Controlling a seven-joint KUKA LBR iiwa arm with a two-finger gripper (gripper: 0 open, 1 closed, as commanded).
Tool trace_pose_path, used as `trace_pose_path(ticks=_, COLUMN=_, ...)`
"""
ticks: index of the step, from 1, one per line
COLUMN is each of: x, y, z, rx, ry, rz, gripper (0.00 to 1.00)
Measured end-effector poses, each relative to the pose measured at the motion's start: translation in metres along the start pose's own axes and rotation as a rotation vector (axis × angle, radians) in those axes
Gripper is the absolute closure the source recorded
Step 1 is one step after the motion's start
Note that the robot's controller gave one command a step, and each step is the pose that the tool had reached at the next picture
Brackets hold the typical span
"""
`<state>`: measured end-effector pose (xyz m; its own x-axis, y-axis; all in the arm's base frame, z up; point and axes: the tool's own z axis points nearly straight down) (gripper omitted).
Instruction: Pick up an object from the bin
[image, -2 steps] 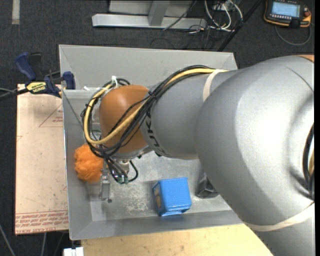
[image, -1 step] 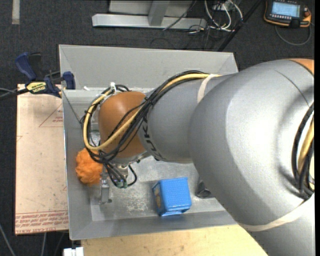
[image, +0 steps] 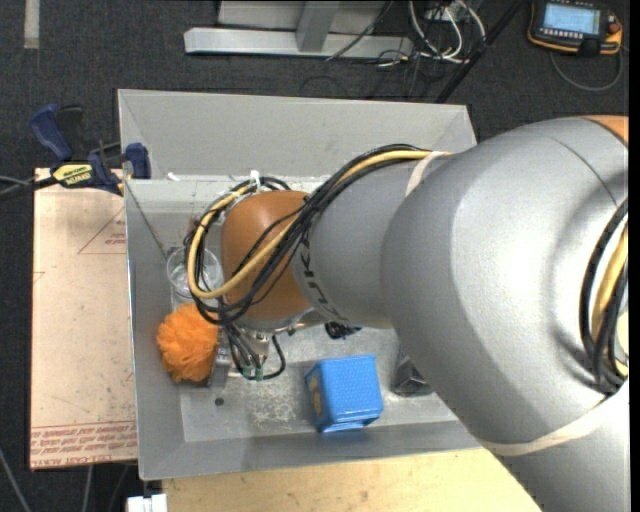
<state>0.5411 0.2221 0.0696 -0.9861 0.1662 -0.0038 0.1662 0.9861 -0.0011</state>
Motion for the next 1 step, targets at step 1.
trace_pose_path(ticks=1, x=0.0000, y=0.0000, z=0.0000, rx=0.000, ry=0.000, rz=0.000, gripper=1.00)
